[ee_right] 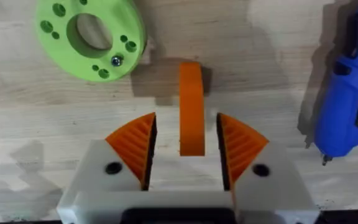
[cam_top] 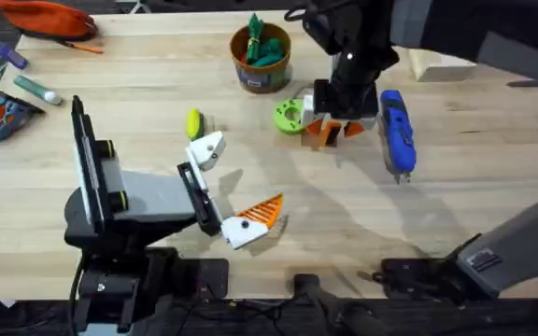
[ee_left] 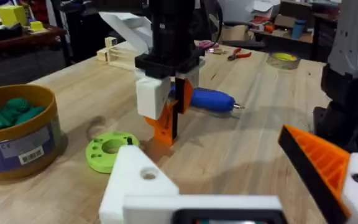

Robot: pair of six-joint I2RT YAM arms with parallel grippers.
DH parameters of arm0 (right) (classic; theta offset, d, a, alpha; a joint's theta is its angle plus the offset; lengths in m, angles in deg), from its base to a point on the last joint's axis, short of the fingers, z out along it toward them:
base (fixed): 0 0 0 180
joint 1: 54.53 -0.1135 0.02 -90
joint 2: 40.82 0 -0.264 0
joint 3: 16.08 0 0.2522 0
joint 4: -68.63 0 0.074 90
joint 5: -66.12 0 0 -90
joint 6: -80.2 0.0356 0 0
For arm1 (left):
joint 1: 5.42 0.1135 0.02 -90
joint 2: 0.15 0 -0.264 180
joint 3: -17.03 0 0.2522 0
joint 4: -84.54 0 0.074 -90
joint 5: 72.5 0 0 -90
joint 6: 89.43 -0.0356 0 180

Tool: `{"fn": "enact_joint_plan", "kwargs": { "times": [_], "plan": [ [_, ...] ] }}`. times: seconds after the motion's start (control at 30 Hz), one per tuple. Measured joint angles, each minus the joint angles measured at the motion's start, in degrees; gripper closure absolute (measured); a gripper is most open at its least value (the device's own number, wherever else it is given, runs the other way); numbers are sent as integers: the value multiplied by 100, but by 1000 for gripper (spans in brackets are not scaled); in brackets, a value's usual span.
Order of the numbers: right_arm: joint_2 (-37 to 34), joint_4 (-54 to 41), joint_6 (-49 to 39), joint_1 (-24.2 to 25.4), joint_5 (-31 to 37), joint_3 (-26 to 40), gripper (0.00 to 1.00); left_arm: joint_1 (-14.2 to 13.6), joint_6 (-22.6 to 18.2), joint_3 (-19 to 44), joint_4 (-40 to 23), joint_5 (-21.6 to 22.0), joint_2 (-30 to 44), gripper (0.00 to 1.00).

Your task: Pick up the gripper from the table and insert it into the empty holder that is missing its gripper. Then pick up a screw, insert it into the mounting hole, and use the screwdriver to tighten it. Finally, clean up the table by picking up the vegetable and placing it into the bucket.

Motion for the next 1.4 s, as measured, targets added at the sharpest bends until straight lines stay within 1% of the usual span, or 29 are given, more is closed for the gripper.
{"fn": "enact_joint_plan", "kwargs": {
  "times": [0.2, 0.37, 0.57, 1.07, 1.27, 1.4],
  "plan": [
    [-32, -11, -5, 0, -30, 0, 476, 0, 0, 0, 0, 0, 0, 14],
    [-32, -74, -22, 4, -5, 0, 531, 0, 0, 0, 0, 0, 0, 14],
    [-32, -108, -23, 7, 107, 0, 539, 0, 0, 0, 0, 0, 0, 14],
    [-32, 7, -22, 7, 125, 0, 678, 0, 0, 0, 0, 0, 0, 14],
    [-30, 4, -24, 7, 125, 0, 770, 0, 0, 0, 0, 0, 0, 15],
    [-32, 4, -26, 7, 125, 0, 875, 0, 0, 0, 0, 0, 2, 16]
  ]
}}
